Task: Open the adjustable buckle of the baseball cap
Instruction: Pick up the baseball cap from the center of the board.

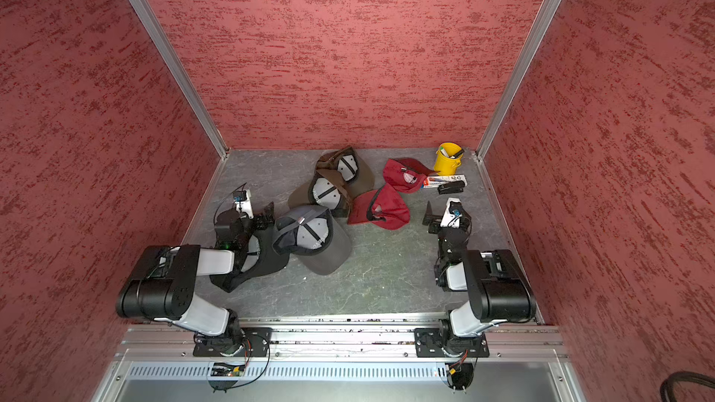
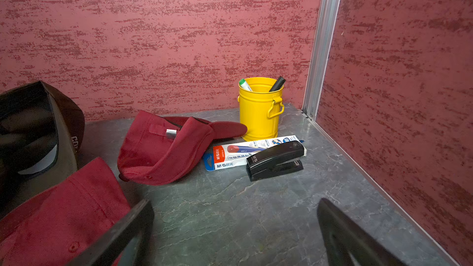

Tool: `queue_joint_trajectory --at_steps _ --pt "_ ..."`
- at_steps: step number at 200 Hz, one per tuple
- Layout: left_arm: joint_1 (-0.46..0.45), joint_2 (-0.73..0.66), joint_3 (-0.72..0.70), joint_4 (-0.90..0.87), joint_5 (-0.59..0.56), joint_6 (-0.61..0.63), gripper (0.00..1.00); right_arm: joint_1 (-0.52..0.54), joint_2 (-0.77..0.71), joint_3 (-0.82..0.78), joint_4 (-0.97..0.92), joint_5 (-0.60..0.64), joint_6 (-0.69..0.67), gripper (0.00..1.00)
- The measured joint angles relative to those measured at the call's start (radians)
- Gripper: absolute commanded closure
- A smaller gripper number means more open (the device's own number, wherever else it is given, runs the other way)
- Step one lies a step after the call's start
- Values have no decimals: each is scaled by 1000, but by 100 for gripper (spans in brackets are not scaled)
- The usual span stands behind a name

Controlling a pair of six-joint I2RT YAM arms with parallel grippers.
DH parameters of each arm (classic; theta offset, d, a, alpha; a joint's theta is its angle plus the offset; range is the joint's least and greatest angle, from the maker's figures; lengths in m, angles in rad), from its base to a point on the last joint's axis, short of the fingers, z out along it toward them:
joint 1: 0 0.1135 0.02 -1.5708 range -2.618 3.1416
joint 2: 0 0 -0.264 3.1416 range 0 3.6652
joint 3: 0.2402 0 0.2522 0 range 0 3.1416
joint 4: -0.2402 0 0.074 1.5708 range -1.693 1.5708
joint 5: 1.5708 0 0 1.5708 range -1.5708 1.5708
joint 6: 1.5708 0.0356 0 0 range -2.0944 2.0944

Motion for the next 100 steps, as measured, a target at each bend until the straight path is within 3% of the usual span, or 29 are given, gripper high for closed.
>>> queue_joint_trajectory --at_steps 100 --pt "10 0 0 0 18 -1 0 0 0 0 0 0 0 1"
